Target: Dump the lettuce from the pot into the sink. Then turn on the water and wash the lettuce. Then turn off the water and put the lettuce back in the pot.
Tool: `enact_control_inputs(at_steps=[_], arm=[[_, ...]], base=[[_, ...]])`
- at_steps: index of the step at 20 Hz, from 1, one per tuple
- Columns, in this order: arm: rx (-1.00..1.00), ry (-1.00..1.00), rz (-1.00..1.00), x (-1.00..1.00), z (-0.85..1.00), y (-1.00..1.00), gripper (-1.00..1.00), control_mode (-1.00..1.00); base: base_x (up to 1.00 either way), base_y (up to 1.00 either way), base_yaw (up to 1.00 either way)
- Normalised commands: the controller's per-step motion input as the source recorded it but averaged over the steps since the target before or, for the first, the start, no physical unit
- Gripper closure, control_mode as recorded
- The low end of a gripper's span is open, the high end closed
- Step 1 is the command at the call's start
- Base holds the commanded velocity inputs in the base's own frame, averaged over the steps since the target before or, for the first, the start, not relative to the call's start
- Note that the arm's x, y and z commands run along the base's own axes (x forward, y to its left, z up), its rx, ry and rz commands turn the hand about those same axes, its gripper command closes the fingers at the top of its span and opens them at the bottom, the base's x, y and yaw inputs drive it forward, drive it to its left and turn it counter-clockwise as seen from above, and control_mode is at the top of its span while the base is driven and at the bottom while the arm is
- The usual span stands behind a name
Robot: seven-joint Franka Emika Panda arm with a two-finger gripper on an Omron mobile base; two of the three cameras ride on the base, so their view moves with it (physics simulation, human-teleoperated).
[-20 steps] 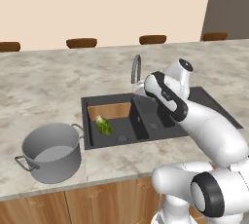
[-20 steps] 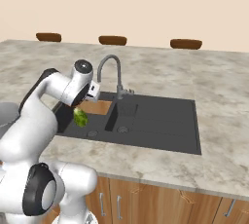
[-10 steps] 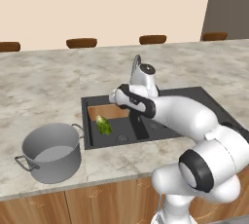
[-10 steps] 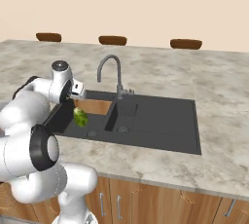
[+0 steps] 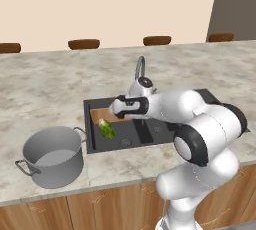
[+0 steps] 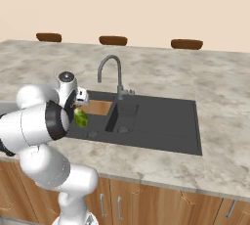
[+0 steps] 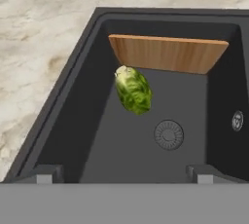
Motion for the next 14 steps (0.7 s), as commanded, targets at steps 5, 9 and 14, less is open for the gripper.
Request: enact_control_inputs(at_steps=[5, 9, 14], arm=[[-0.11, -0.05, 0.08, 0.27, -0.60, 0.15, -1.00, -1.00], [-0.18, 0.00, 0.01, 0.30, -0.49, 0.35, -1.00, -1.00], [-0.06, -0.14, 0.02, 0.22, -0.15, 0.18, -1.00, -1.00]], base=[[0.00, 0.00, 0.00], [0.00, 0.00, 0.00], [0.00, 0.00, 0.00]])
